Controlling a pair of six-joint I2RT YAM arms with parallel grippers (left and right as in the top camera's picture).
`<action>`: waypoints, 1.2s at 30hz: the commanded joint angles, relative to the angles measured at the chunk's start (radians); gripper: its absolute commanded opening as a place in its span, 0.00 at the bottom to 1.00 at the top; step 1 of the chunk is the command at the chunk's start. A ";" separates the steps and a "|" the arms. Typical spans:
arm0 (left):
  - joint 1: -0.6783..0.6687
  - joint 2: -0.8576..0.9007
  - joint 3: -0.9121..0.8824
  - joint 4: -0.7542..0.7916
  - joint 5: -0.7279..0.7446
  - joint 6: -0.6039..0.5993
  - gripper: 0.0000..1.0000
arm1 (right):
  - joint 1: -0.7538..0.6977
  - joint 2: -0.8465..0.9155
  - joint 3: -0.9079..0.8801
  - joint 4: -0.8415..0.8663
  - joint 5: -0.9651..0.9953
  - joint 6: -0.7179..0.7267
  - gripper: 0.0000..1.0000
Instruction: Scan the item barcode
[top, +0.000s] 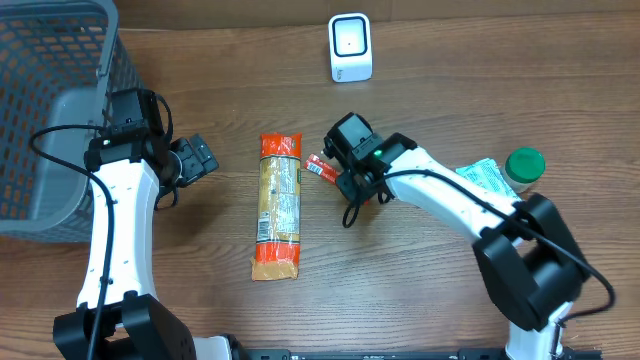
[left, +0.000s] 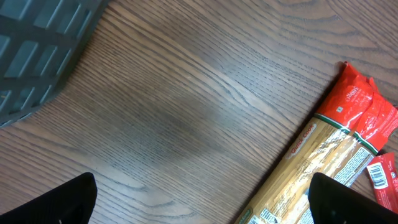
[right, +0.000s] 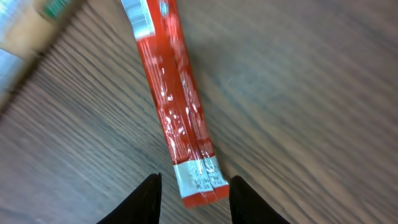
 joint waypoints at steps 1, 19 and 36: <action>0.000 -0.001 0.001 0.000 -0.006 -0.006 1.00 | 0.000 0.045 0.001 0.007 -0.008 -0.020 0.36; 0.000 -0.001 0.001 0.000 -0.006 -0.006 1.00 | 0.002 0.085 0.001 -0.100 -0.317 0.199 0.04; 0.000 -0.001 0.001 0.000 -0.006 -0.006 1.00 | 0.002 -0.106 0.003 -0.067 -0.614 0.141 0.04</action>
